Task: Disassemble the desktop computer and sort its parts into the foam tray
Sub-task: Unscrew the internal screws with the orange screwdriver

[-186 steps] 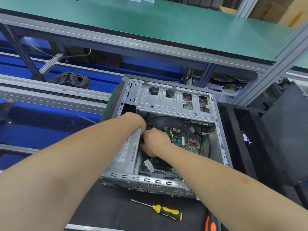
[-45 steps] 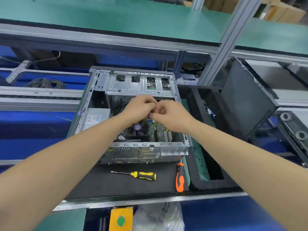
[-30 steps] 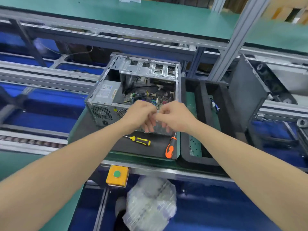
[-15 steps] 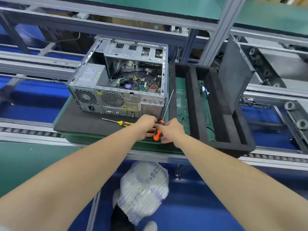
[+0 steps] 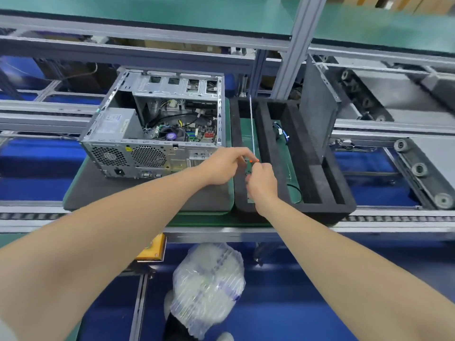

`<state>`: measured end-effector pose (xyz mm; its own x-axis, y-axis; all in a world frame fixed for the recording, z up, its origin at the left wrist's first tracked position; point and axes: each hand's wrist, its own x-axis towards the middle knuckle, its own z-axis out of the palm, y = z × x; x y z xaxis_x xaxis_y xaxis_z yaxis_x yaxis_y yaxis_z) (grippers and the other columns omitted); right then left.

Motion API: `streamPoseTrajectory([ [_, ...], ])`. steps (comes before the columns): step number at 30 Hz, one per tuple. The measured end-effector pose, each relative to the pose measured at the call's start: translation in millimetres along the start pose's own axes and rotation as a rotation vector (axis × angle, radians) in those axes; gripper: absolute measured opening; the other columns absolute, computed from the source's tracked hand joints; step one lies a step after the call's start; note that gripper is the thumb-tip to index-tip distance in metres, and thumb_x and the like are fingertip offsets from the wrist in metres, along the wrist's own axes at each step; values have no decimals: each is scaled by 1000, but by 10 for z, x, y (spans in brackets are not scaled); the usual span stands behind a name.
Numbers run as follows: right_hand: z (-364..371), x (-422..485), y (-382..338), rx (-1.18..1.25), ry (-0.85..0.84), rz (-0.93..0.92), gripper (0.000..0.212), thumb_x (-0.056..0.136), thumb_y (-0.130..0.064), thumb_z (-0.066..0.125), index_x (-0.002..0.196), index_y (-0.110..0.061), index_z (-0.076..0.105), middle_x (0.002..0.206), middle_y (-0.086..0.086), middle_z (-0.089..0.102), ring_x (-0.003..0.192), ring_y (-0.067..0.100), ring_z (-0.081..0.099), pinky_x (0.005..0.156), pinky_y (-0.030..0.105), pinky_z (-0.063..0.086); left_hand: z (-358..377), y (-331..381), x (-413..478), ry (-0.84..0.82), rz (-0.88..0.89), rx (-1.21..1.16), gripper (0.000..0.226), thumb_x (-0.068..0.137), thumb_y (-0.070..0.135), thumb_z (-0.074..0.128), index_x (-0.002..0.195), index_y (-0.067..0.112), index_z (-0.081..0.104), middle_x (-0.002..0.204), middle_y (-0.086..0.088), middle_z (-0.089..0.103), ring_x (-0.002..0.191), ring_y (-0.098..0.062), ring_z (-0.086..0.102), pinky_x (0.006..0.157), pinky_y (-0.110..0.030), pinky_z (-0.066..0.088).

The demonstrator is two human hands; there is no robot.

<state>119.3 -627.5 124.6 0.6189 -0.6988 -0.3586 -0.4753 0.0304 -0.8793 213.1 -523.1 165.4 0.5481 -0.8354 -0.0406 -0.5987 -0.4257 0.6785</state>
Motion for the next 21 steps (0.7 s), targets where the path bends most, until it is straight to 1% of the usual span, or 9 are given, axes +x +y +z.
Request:
streamPoseTrajectory([
  [3,-192,-31,-212,46,27,-107,25,94,-41,40,93,-23,57,78,0,66,62,17,53,54,31,40,-194,235,103,62,144,130,54,93,-13,37,121,24,66,117,-6,59,99,-21,59,88,-46,52],
  [5,-281,-41,-360,-3,23,-212,29,95,-47,49,84,-22,61,64,-5,65,54,13,54,51,29,41,-361,324,159,138,223,281,50,94,-11,43,124,24,61,119,-4,46,93,-22,52,79,-45,51],
  [7,-342,-39,-515,-43,3,-328,34,93,-49,60,70,-24,64,60,-7,66,51,10,54,53,29,42,-586,287,202,259,208,338,47,94,-7,47,126,24,62,122,-5,41,94,-25,49,75,-44,50],
  [9,-370,-28,-678,-59,-32,-427,37,88,-49,69,63,-23,69,56,-10,62,48,7,50,56,29,39,-841,141,230,348,136,365,42,95,-3,52,123,23,67,127,-8,44,103,-29,51,82,-45,50],
  [12,-329,-23,-949,-39,-70,-520,31,85,-47,74,67,-22,76,52,-9,56,49,10,43,57,31,37,-1198,-200,230,408,47,444,23,104,13,54,120,17,71,132,-10,52,111,-33,56,95,-44,48],
  [14,-247,-11,-1174,19,-54,-537,21,84,-41,78,71,-24,80,56,-9,63,48,13,47,55,32,40,-1388,-435,197,396,40,401,22,107,19,51,120,14,68,127,-9,54,105,-28,56,94,-39,46],
  [16,-116,6,-1423,115,-25,-537,11,79,-32,84,73,-23,79,64,-3,72,46,17,57,50,32,50,-1542,-673,171,382,24,372,20,108,19,49,119,18,65,123,-6,56,97,-25,56,88,-38,46],
  [18,53,44,-1668,201,18,-547,14,74,-24,86,77,-16,75,67,1,74,46,19,64,47,32,56,-1675,-908,194,401,-7,350,18,107,17,49,115,21,65,114,-4,63,91,-25,58,80,-39,48],
  [21,387,145,-2012,325,7,-611,14,75,-14,84,82,-9,74,68,9,75,56,22,72,52,35,60,-1858,-1217,283,460,-56,314,16,105,20,52,104,29,65,83,5,67,69,-21,56,62,-33,42],
])
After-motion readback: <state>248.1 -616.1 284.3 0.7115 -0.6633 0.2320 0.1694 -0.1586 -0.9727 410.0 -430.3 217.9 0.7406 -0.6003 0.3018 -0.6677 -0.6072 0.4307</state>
